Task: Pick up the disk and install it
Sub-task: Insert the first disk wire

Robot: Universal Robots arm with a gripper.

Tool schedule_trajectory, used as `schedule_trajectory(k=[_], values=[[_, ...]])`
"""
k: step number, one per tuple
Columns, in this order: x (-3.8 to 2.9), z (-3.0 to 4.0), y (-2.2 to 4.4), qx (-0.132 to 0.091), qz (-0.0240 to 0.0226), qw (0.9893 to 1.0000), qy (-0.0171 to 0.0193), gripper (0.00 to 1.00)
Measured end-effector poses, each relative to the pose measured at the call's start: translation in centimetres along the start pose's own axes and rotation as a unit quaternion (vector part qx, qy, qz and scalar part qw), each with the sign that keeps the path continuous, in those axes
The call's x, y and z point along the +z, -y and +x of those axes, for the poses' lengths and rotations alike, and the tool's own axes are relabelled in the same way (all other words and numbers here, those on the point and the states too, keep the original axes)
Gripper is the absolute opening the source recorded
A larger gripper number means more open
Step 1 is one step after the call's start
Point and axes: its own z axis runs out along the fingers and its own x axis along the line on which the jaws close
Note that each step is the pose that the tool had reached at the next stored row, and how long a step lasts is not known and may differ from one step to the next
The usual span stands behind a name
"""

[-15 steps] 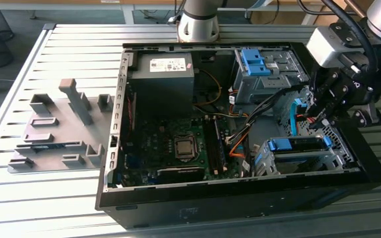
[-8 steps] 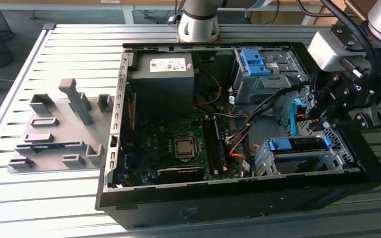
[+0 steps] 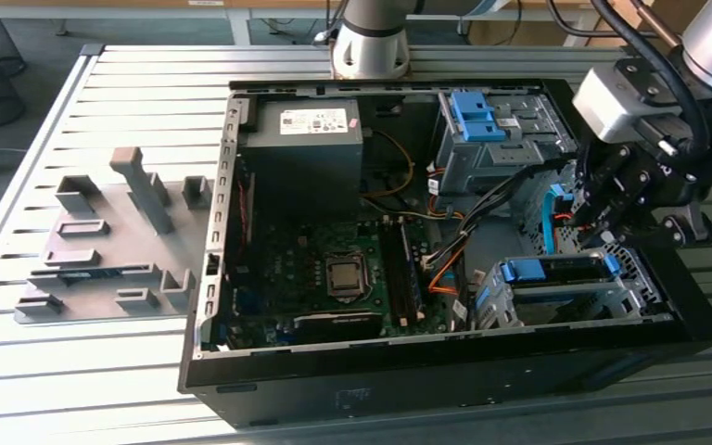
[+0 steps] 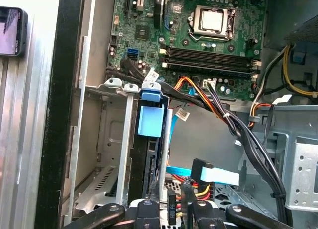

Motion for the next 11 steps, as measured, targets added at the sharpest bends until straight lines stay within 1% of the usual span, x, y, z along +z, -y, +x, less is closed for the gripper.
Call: schedule_trajectory(k=[3, 4, 10, 11], values=[[0.11, 0.01, 0.01, -0.006, 0.0003, 1.0, 0.0, 0.3], [0.12, 0.01, 0.01, -0.008, 0.0003, 1.0, -0.0001, 0.23], [0.14, 0.01, 0.0, -0.013, 0.0004, 0.9999, 0.001, 0.23], [0.13, 0.01, 0.01, -0.013, 0.0004, 0.9999, 0.001, 0.22]])
